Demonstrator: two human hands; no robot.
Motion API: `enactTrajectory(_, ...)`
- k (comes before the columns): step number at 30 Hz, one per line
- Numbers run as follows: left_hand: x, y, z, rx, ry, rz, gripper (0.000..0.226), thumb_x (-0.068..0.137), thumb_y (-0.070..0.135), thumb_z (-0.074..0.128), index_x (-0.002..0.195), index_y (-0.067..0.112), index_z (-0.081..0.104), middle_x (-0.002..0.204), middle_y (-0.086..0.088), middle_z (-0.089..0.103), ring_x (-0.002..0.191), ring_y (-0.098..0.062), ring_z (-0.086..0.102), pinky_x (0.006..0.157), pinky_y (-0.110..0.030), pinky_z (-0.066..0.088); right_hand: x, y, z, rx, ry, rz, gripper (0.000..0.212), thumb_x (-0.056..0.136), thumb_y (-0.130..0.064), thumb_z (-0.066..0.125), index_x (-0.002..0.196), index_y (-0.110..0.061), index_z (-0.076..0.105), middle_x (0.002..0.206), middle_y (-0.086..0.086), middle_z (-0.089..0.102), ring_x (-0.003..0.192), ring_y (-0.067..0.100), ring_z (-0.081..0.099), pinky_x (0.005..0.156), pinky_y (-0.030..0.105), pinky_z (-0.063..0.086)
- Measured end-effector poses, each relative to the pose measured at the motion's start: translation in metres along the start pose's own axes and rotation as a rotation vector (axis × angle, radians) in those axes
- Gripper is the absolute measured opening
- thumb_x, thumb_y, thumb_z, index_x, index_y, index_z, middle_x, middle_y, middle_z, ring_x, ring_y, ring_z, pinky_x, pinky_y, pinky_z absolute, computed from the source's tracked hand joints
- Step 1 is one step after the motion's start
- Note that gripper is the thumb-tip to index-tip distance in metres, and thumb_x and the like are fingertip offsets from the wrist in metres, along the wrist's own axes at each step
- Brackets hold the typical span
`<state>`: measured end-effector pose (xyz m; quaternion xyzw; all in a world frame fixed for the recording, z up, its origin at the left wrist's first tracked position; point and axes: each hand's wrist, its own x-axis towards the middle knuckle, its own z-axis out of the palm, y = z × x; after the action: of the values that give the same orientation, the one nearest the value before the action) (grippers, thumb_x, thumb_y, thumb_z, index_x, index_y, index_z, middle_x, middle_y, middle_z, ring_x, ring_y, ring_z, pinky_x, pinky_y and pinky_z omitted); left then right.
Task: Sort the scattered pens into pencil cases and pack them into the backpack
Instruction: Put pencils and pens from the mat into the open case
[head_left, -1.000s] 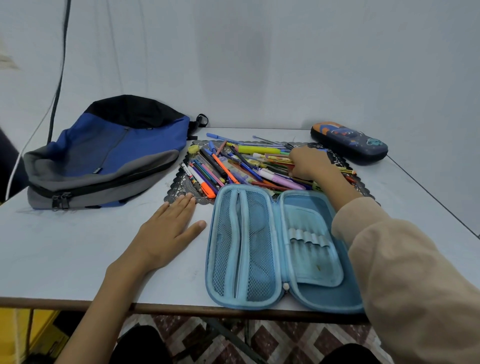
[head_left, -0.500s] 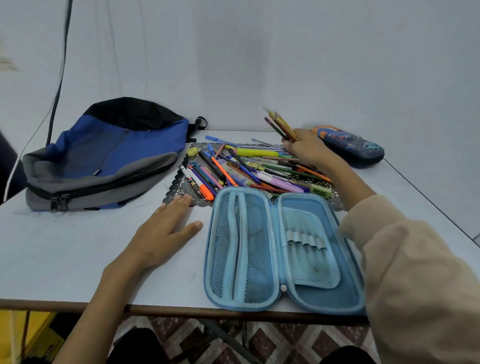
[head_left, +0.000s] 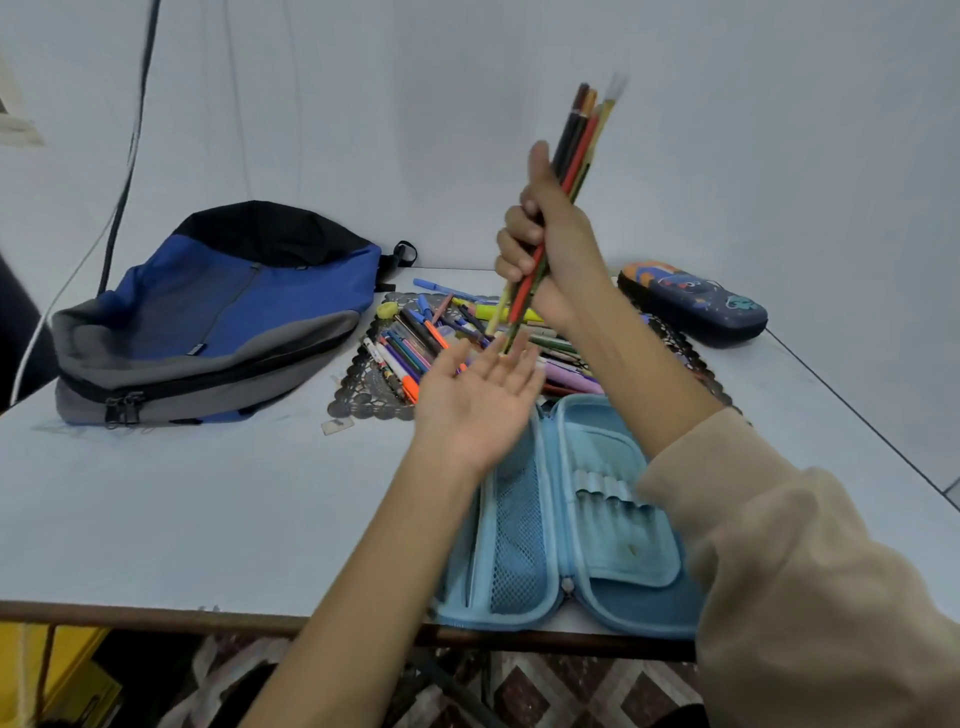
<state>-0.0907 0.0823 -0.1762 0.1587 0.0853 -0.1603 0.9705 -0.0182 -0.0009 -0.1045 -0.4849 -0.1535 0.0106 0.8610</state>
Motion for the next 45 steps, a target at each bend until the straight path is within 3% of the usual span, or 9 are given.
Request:
enactTrajectory(5, 0.016, -0.018, 0.019, -0.228, 0.053, 0.014, 0.045, 0.104, 0.027, 0.032, 0.075, 0.001, 0.055, 0.066, -0.013, 0.065, 0.074, -0.022, 0.058, 0.079, -0.034, 0.044, -0.021, 0.011, 0.019, -0.293, -0.103, -0.032, 0.049, 0.095, -0.041, 0.057, 0.058, -0.018, 0.035, 0.05, -0.001, 0.034, 0.04, 0.015, 0.033, 0.042, 0.025, 0.033)
enactTrajectory(9, 0.015, -0.017, 0.018, -0.279, 0.024, 0.051, 0.044, 0.104, 0.023, 0.031, 0.081, -0.001, 0.059, 0.075, -0.015, 0.067, 0.07, -0.022, 0.061, 0.071, -0.034, 0.046, -0.025, 0.006, 0.02, -0.371, -0.131, -0.052, 0.047, 0.094, -0.037, 0.06, 0.06, -0.016, 0.034, 0.048, -0.001, 0.034, 0.04, 0.017, 0.034, 0.042, 0.026, 0.036)
enactTrajectory(16, 0.024, -0.012, 0.006, -0.248, 0.053, 0.088, 0.043, 0.105, 0.025, 0.033, 0.087, -0.003, 0.06, 0.079, -0.018, 0.07, 0.096, -0.028, 0.064, 0.094, -0.04, 0.046, -0.026, 0.007, 0.019, -0.378, -0.106, -0.074, 0.047, 0.093, -0.037, 0.062, 0.061, -0.016, 0.035, 0.05, 0.001, 0.033, 0.04, 0.018, 0.032, 0.042, 0.026, 0.035)
enactTrajectory(22, 0.022, -0.006, 0.004, -0.294, -0.002, 0.052, 0.031, 0.103, 0.021, 0.04, 0.088, 0.004, 0.061, 0.069, -0.014, 0.069, 0.073, -0.024, 0.063, 0.049, -0.031, 0.056, -0.03, 0.017, 0.017, -0.384, -0.149, -0.031, 0.032, 0.091, -0.029, 0.067, 0.07, -0.012, 0.049, 0.053, 0.004, 0.047, 0.043, 0.019, 0.043, 0.051, 0.03, 0.044)
enactTrajectory(31, 0.022, -0.002, 0.007, -0.392, -0.004, 0.039, 0.032, 0.101, 0.015, 0.043, 0.084, -0.004, 0.061, 0.068, -0.021, 0.067, 0.079, -0.029, 0.063, 0.068, -0.041, 0.05, -0.029, 0.011, 0.013, -0.294, -0.161, -0.084, 0.008, 0.089, -0.01, 0.067, 0.089, -0.005, 0.062, 0.069, 0.01, 0.064, 0.063, 0.025, 0.063, 0.054, 0.029, 0.051)
enactTrajectory(34, 0.02, -0.003, 0.008, -0.389, -0.007, 0.04, 0.032, 0.102, 0.014, 0.041, 0.082, -0.003, 0.059, 0.062, -0.019, 0.065, 0.073, -0.028, 0.062, 0.063, -0.04, 0.05, -0.029, 0.008, 0.013, -0.3, -0.165, -0.101, 0.007, 0.088, -0.009, 0.067, 0.093, -0.005, 0.063, 0.067, 0.009, 0.063, 0.059, 0.025, 0.063, 0.055, 0.03, 0.053)
enactTrajectory(40, 0.021, -0.005, 0.007, -0.37, -0.028, 0.019, 0.031, 0.103, 0.015, 0.042, 0.092, -0.006, 0.063, 0.079, -0.022, 0.067, 0.081, -0.032, 0.064, 0.061, -0.044, 0.054, -0.029, 0.007, 0.017, -0.356, -0.101, -0.151, 0.025, 0.09, -0.017, 0.068, 0.077, -0.005, 0.051, 0.057, 0.014, 0.059, 0.044, 0.026, 0.058, 0.055, 0.033, 0.054)
enactTrajectory(43, 0.021, -0.005, 0.009, -0.372, -0.036, 0.023, 0.035, 0.103, 0.015, 0.04, 0.082, -0.004, 0.061, 0.065, -0.018, 0.066, 0.067, -0.028, 0.065, 0.044, -0.035, 0.056, -0.029, 0.008, 0.02, -0.353, -0.068, -0.138, 0.029, 0.089, -0.024, 0.069, 0.073, -0.008, 0.051, 0.063, 0.012, 0.062, 0.047, 0.026, 0.059, 0.053, 0.033, 0.054)
enactTrajectory(45, 0.023, -0.004, 0.009, -0.365, -0.029, 0.023, 0.037, 0.103, 0.014, 0.039, 0.075, 0.0, 0.058, 0.058, -0.015, 0.064, 0.064, -0.022, 0.063, 0.045, -0.032, 0.057, -0.03, 0.009, 0.021, -0.302, -0.064, -0.108, 0.026, 0.089, -0.025, 0.069, 0.076, -0.008, 0.054, 0.066, 0.011, 0.062, 0.047, 0.025, 0.058, 0.051, 0.031, 0.053)
